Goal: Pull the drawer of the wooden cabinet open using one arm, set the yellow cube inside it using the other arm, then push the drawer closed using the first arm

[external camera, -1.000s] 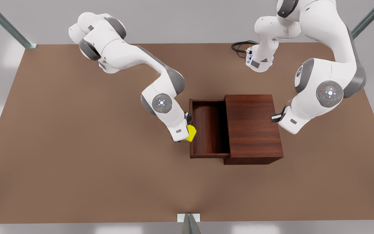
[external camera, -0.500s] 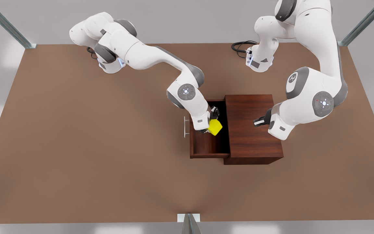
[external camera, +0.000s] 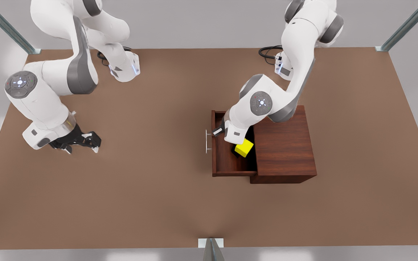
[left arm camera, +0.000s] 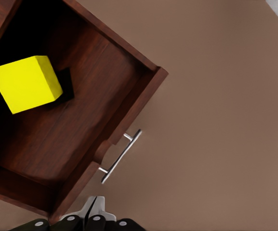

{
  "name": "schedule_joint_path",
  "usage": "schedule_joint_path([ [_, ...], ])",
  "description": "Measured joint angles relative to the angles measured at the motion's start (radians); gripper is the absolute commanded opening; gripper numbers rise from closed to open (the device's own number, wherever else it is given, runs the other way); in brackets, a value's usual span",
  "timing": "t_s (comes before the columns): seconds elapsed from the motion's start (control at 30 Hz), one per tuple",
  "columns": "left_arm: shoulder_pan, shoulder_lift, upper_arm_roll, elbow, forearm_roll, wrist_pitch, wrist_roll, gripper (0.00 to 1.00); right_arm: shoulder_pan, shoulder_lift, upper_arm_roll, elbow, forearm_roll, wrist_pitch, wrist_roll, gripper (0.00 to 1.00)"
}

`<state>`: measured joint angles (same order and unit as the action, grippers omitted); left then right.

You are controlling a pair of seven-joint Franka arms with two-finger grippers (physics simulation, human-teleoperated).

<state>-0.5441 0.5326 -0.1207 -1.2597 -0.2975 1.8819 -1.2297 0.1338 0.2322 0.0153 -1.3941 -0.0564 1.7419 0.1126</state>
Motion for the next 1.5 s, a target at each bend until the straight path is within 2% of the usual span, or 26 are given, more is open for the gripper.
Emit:
schedule_joint_path([
  [0.23, -0.072, 0.143, 0.003, 0.003, 0.0, 0.182, -0.382, 0.21, 0.018, 0.039, -0.006, 0.027, 0.0, -0.09, -0.025, 1.0],
  [0.57, -0.089, 0.22, 0.004, -0.011, 0.056, 0.238, -0.769, 0.21, 0.008, 0.042, -0.012, 0.034, 0.037, -0.121, -0.046, 1.0],
  [0.93, -0.024, 0.211, 0.006, -0.012, 0.105, 0.102, -0.916, 0.21, 0.009, 0.042, -0.012, 0.037, 0.037, -0.129, -0.057, 1.0],
  [1.5, 0.122, 0.188, 0.006, -0.004, 0.148, -0.143, -0.875, 0.21, 0.009, 0.041, -0.008, 0.038, 0.039, -0.133, -0.063, 1.0],
])
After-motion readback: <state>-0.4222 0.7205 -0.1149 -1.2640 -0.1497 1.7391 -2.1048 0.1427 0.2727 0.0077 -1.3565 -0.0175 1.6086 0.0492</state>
